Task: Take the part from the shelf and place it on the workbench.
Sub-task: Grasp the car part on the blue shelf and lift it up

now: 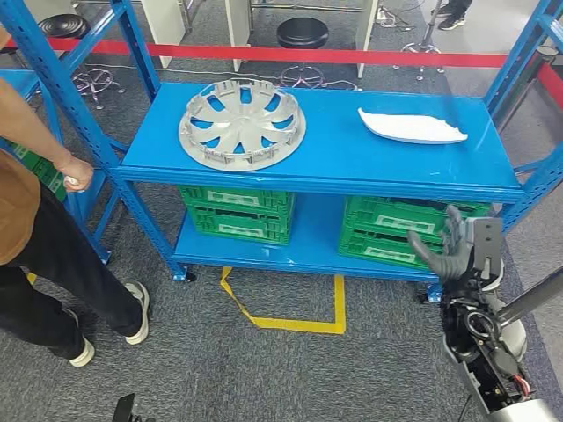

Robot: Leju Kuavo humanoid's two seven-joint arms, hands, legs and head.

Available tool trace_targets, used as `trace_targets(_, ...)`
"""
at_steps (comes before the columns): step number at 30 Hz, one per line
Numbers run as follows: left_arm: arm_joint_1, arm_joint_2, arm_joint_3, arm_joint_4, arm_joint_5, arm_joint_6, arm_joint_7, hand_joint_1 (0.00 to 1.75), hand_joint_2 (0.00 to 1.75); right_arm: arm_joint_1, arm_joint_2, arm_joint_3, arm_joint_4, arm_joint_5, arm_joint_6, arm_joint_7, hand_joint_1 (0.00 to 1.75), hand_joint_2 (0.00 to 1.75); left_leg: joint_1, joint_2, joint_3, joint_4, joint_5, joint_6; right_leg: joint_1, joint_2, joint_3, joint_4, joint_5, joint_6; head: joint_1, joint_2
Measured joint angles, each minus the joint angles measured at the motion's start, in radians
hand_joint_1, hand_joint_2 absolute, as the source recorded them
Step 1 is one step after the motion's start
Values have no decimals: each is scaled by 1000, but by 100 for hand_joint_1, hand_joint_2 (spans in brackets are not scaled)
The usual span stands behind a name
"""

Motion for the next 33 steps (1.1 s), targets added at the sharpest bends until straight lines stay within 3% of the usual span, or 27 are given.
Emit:
trace_targets(11,1,-3,0,7,22,6,-10,0,0,2,2,-49,-142,68,65,-33,0,0,0,0,0,0,0,0,0,0,0,0,0,0,0,0)
trace_targets(33,0,-7,0,9,17,6,-7,0,0,0,16,-38,-189,178,71,-14,0,0,0,0,0,0,0,0,0,0,0,0,0,0,1,0)
